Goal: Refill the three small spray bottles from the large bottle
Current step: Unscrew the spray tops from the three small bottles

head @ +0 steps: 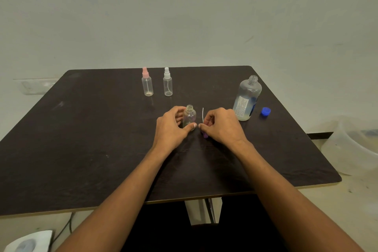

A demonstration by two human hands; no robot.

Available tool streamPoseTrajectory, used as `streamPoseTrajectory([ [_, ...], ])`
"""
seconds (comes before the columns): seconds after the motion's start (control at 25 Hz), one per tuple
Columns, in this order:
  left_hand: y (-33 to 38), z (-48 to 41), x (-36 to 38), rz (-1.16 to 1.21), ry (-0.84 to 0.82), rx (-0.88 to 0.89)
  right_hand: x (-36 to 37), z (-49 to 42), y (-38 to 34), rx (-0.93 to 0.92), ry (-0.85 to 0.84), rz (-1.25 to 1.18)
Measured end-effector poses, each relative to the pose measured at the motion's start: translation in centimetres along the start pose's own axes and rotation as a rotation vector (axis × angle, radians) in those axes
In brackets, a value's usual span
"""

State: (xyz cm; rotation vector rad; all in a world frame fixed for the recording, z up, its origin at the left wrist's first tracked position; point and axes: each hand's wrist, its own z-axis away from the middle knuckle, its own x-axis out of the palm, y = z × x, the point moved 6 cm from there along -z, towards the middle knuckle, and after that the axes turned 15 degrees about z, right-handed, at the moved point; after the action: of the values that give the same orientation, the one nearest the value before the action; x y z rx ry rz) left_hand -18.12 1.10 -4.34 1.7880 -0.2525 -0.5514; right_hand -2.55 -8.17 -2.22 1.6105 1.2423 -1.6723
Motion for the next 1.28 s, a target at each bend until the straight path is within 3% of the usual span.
streamPoseTrajectory([
  [0.56,0.2,0.6,-0.6,0.0,-0.001,-0.006,0.2,-0.2,0.2,-0.009,0.01,0.001],
  [0.92,3.5,2.6,-4.9,0.068,0.086,0.114,-6.9,1.5,0.2,-0.068,0.259,-0.3],
  [1.28,3.7,0.6,-6.5,0.106,0.151,0.126,-8.8,-0.9,-2.0,-0.119,0.264,-0.302],
])
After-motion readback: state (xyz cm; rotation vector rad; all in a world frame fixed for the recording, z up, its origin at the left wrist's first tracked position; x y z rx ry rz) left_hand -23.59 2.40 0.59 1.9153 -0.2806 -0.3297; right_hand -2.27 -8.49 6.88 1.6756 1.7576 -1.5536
